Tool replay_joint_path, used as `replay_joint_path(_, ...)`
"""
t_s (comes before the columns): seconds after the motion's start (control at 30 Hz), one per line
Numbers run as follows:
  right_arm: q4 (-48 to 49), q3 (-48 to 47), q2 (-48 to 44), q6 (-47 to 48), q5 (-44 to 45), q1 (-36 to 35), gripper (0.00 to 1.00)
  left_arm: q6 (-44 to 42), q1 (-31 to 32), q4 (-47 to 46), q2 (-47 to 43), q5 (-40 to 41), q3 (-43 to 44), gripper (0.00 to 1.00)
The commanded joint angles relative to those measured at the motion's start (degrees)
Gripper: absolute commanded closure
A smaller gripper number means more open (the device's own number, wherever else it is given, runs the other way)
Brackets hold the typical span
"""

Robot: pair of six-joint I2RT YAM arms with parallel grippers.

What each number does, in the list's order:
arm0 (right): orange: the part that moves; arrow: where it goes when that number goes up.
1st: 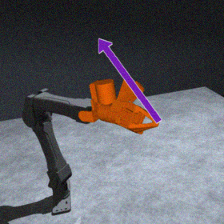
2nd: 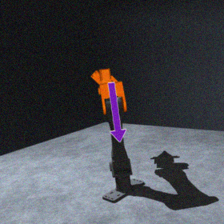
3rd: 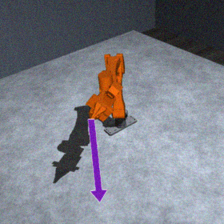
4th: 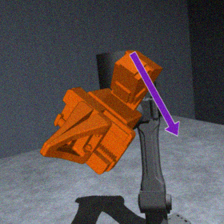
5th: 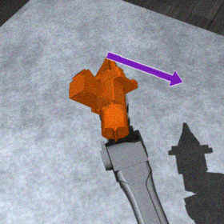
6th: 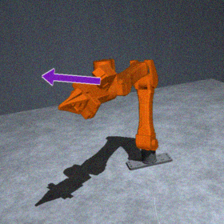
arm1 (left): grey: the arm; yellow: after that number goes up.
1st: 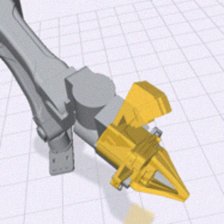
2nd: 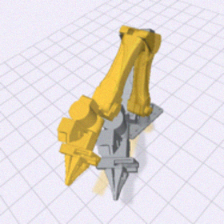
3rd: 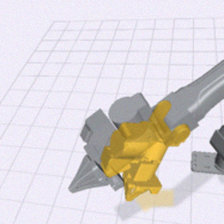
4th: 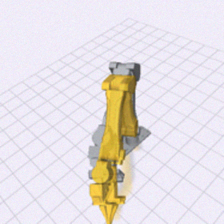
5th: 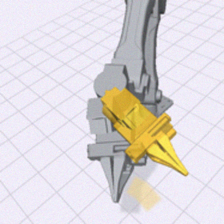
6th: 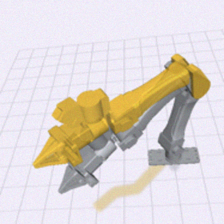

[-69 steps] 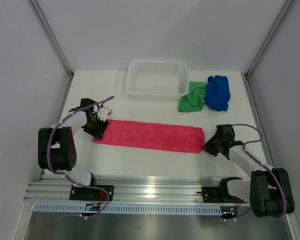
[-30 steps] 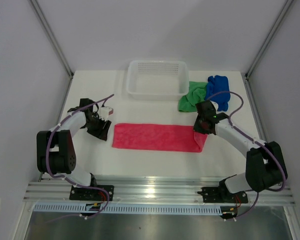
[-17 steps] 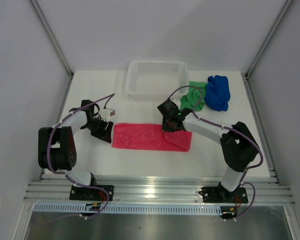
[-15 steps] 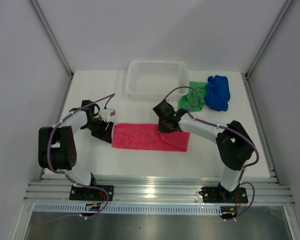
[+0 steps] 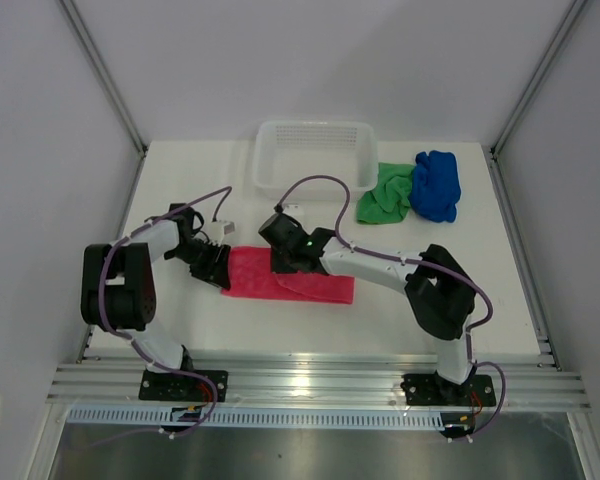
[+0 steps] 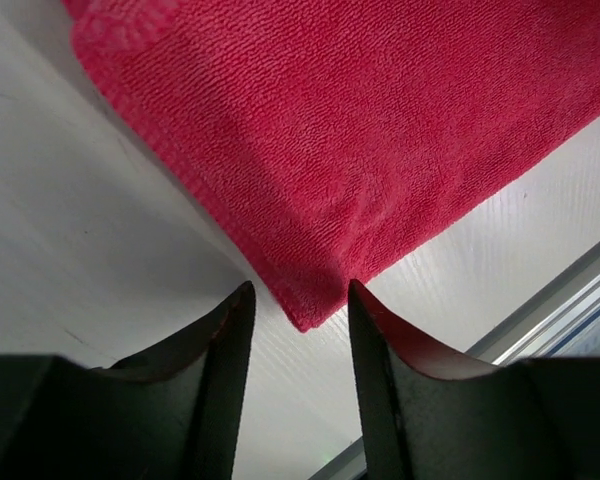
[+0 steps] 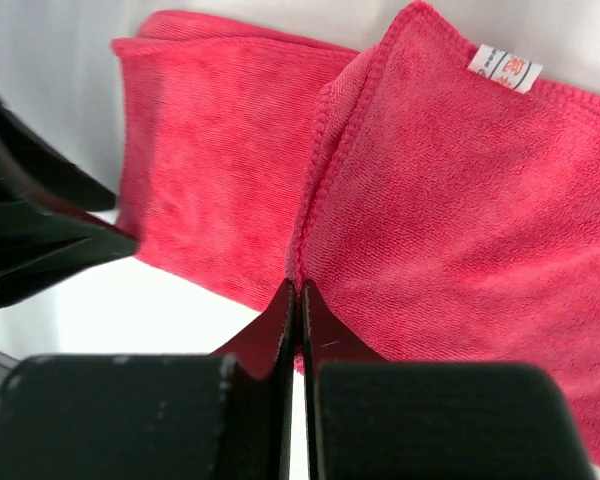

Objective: Roll the towels
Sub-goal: Fold the towel

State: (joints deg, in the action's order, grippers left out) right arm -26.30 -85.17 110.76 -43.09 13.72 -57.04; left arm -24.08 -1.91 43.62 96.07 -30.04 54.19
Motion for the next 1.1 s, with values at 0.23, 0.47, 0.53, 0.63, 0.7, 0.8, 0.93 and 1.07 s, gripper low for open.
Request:
replay_joint_path(0.23,4.77,-10.35,7.01,-3.05,0.08,-3.26,1.0,-0.36,0.42,-0.37,3.33,-2.22,1.97,0.62)
replay_joint_path(0.47,5.73,-15.11,10.53,-3.75,-0.36,-5.45,1.0,-0.8,0.51,-0.11,4.04,-2.65,2.58,0.73)
replay_joint_path(0.53,6.7,-15.47,10.79,-4.19,-0.01,-5.63,1.0,-0.89,0.42,-0.11,3.95,-2.83,2.67,0.74)
replay_joint_path(0.63,7.49,-15.91,12.11,-5.42,-0.97,-5.63,1.0,-0.89,0.42,0.07,4.21,-3.0,2.84,0.75)
replay_joint_path(0.7,8.72,-15.3,12.72,-7.35,-2.37,-5.72,1.0,-1.06,0.42,0.07,4.21,-2.92,2.85,0.75)
replay_joint_path(0.8,10.31,-16.17,13.78,-8.24,-3.61,-6.24,1.0,-1.15,0.42,-0.2,3.6,-2.48,2.58,0.75)
replay_joint_path(0.93,9.52,-16.97,15.71,-9.03,-3.26,-5.98,1.0,-1.41,0.33,-0.55,2.9,-1.42,2.06,0.75)
replay_joint_path(1.07,10.57,-15.65,16.24,-9.73,-2.82,-5.54,1.0,-1.41,-0.11,-0.37,1.49,0.77,2.05,0.62)
